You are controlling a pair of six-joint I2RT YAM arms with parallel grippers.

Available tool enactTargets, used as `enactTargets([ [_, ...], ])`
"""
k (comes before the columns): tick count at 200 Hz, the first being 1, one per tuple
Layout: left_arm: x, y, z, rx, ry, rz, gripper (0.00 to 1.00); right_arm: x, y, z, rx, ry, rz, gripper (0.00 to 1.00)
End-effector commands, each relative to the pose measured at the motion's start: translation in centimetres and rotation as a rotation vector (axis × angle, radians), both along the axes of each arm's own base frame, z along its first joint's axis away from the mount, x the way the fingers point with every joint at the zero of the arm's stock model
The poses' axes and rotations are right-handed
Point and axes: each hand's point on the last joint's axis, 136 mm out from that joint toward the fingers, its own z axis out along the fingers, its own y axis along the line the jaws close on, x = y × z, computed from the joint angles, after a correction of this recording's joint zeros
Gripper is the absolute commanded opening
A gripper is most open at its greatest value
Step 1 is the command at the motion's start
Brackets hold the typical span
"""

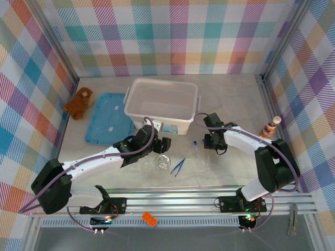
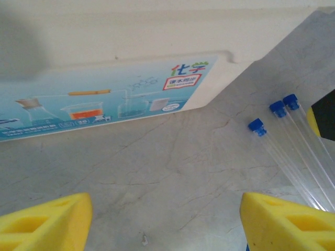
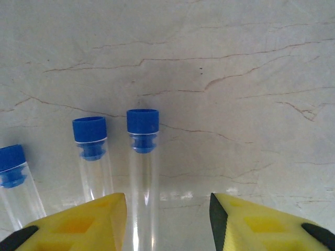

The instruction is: Organize the chemistry lab equipment

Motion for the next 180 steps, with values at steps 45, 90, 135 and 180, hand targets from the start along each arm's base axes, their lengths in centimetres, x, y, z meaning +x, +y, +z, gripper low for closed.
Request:
enactTargets([
  [45,0.0,-1.3,0.7,-0.039,-0.008,-0.018,0.74,0.6,0.4,-0.4,0.003,0.022,0.009,0.38],
  [90,0.0,-1.3,0.7,-0.036,-0.01,-0.018,0.74,0.7,-0.1,-1.1,-0.02,0.052,-0.01,0.37],
  [135,0.0,-1.1,0.6,-0.027,-0.01,-0.016,0.74,0.6,-1.3,-1.5,-0.069,0.078,-0.06,0.27],
  [180,0.0,-1.2,0.6,-0.023,-0.006,-0.017,0.74,0.7,-1.8,-1.9,-0.07,0.101,-0.088,0.28],
])
